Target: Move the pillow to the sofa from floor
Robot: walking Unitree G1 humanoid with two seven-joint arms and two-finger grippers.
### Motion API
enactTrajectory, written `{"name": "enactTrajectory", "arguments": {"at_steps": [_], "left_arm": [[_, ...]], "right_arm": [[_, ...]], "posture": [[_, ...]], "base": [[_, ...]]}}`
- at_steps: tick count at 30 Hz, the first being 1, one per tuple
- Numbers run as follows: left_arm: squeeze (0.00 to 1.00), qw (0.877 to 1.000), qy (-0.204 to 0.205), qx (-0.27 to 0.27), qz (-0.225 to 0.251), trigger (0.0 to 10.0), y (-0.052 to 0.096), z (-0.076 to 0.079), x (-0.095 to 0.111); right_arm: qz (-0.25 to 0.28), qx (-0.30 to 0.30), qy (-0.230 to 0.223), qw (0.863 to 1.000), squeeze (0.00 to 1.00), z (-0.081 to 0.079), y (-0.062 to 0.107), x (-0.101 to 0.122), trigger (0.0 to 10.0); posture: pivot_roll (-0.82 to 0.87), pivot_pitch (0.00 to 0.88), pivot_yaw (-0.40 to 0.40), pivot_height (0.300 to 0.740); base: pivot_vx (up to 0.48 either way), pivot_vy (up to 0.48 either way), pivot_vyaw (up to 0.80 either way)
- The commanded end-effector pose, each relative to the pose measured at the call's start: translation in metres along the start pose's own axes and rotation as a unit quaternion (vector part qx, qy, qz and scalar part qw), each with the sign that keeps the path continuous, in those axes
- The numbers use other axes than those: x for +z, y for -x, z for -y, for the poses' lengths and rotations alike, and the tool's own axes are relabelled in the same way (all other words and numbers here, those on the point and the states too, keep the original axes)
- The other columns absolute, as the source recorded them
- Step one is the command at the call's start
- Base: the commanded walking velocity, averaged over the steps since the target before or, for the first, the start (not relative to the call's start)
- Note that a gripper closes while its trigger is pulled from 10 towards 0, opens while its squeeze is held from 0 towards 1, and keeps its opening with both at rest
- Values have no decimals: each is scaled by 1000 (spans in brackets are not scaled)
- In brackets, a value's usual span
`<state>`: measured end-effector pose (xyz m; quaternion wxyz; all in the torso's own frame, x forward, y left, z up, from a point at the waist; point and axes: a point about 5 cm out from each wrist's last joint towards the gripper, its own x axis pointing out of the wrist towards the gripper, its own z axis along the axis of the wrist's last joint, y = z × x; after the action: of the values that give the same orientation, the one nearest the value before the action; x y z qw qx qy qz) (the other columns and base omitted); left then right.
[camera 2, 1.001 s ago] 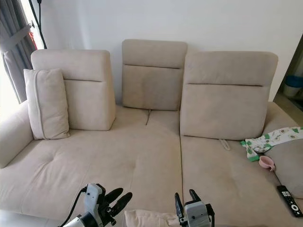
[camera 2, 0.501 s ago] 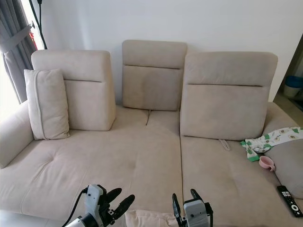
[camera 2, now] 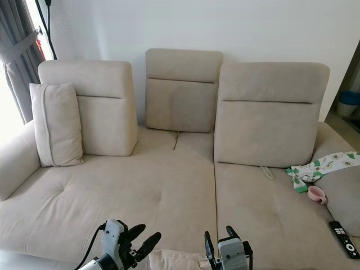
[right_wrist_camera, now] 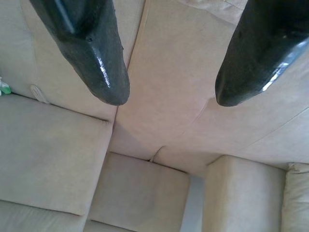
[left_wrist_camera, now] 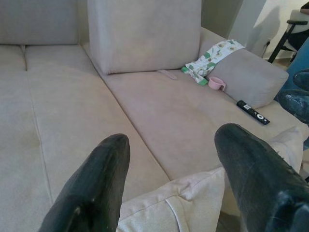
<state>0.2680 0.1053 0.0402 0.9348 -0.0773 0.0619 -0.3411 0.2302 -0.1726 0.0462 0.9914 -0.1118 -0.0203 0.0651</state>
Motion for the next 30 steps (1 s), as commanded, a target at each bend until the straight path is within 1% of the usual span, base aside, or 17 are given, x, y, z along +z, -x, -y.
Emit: {"name": "enactTrajectory", "arguments": {"at_steps": [1,6,11,13,23,30], "left_arm": [[0,1000,-2,0,-12,10000,1,0,-4],[0,1000,-2,0,-12,10000,0,1,-4],[0,1000,-2,-1,-13,10000,-1,2,-4],[0,1000,-1,-1,-13,10000,-2,2,-5],[0,1000,-3,-3,-13,10000,-4,3,-5],[0,1000,-3,-5,-11,10000,-6,4,-4]], "right_arm": [[-3,2,-6,1000,0,-2,0,0,10000],[-4,3,-6,1000,0,-2,-1,0,10000],[-3,3,-5,1000,0,-2,-1,0,10000],[-3,3,-5,1000,0,-1,-1,0,10000],[-4,2,-6,1000,0,-1,-2,1,10000],[-2,2,-5,1000,0,-1,-2,1,10000]], "posture": [[-83,0,17,695],[-85,0,16,670],[-87,0,16,655],[-88,0,16,640],[-95,0,15,610],[-97,0,14,570]], "base": [[0,0,0],[0,0,0],[0,0,0],[0,0,0],[0,0,0],[0,0,0]]}}
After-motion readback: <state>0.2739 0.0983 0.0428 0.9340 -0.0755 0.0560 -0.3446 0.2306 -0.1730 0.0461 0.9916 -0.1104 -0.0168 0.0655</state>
